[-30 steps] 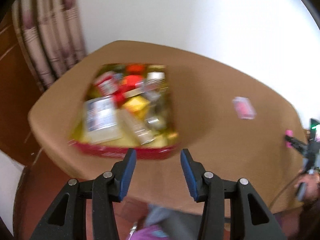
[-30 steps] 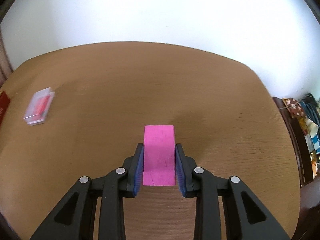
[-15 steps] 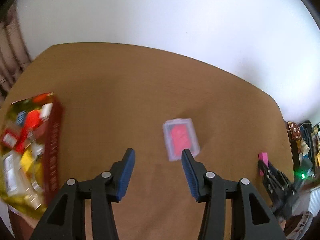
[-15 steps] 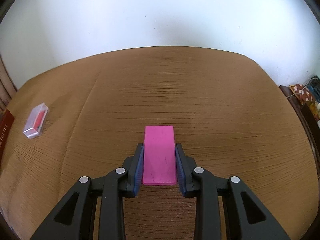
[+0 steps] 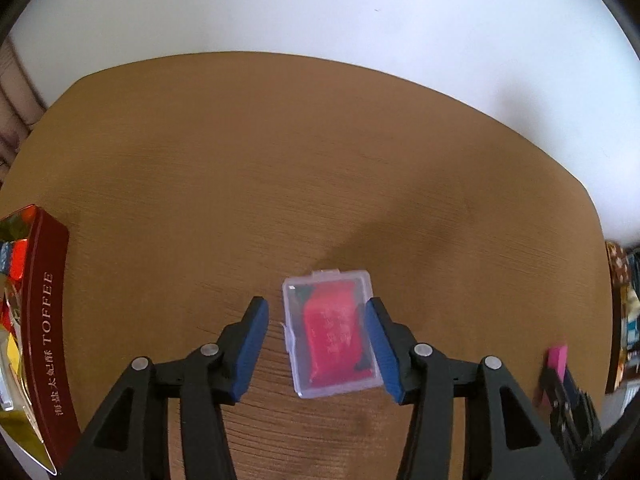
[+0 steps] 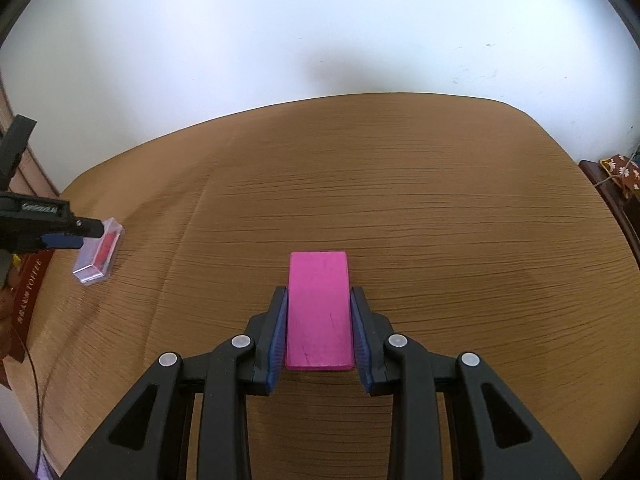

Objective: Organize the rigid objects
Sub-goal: 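Grasp the pink block with the right gripper while the left gripper grasps the clear red case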

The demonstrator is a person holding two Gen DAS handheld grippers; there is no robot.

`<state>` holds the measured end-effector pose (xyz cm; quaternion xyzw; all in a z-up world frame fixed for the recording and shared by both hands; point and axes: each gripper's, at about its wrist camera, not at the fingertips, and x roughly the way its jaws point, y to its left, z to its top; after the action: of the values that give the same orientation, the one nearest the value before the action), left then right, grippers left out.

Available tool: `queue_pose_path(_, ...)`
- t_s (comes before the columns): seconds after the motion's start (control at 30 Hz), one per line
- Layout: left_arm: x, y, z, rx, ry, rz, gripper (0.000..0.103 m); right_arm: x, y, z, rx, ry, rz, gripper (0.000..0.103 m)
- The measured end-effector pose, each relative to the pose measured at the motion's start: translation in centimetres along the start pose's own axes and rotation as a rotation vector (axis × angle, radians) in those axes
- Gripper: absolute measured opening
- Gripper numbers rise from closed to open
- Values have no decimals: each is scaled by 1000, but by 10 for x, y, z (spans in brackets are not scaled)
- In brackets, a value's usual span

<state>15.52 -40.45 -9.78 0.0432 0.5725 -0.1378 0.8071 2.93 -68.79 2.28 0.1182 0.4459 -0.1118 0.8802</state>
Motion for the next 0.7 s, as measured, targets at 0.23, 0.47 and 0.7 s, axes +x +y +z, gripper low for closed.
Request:
queue_pose_path(0.23, 19, -15, 1, 55, 56, 15, 55, -4, -3, -2, 3, 0, 13, 28)
queue_pose_path(0.47, 30, -5, -12, -7, 53, -29, 55, -5, -6, -3, 6, 4, 19, 29)
queue_pose_path(0.7, 23, 12, -20, -13, 37, -74, 54, -5, -7, 0, 2, 9, 13, 29)
